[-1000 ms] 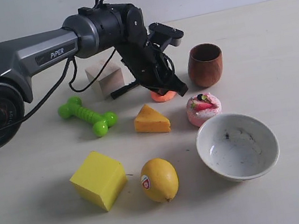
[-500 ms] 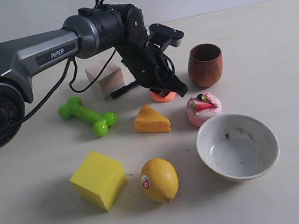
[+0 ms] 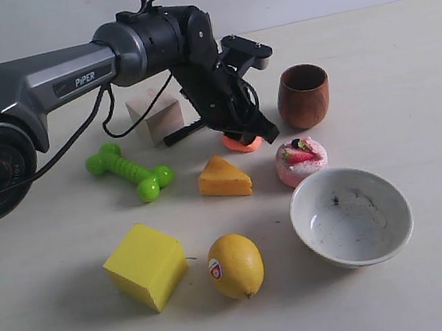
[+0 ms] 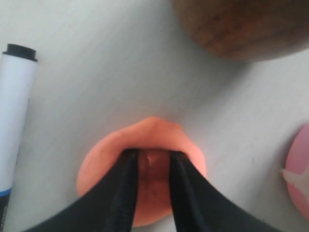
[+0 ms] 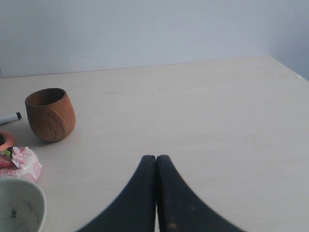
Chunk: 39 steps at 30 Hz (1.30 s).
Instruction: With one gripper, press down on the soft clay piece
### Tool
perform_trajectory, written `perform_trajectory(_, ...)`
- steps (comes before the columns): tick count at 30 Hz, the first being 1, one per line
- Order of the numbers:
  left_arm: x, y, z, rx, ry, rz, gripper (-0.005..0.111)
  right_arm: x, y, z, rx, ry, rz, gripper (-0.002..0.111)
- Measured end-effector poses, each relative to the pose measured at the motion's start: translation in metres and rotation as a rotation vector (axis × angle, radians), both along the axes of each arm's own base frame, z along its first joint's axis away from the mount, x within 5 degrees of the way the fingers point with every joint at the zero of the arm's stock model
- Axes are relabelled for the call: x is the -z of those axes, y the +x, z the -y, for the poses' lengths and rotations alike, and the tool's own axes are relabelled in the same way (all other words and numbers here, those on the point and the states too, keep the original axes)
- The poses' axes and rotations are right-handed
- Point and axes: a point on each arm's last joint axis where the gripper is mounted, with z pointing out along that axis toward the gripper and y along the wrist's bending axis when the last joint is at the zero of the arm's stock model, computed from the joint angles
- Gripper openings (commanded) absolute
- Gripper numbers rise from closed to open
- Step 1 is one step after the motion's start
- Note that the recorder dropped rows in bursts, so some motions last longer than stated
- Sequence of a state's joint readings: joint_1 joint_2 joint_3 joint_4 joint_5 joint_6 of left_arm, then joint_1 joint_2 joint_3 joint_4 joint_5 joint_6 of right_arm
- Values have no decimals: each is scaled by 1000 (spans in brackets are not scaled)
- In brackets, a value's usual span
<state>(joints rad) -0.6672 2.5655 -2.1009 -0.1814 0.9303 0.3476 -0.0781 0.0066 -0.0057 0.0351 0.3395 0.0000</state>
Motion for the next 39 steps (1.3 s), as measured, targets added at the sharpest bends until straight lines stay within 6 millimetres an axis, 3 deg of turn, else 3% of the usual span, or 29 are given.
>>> perform_trajectory(14, -4, -3, 2, -5, -15, -20, 59, 0, 0, 0, 0, 0, 0, 0)
perform_trajectory(18, -5, -4, 3, -4, -18, -22, 51, 0, 0, 0, 0, 0, 0, 0)
perform_trajectory(27, -11, -3, 2, -2, -19, -4, 49, 0, 0, 0, 0, 0, 0, 0)
perform_trajectory(32, -12, -3, 2, 3, -14, 9, 40, 0, 0, 0, 0, 0, 0, 0)
perform_trajectory(39, -16, -2, 1, 4, -18, 32, 40, 0, 0, 0, 0, 0, 0, 0)
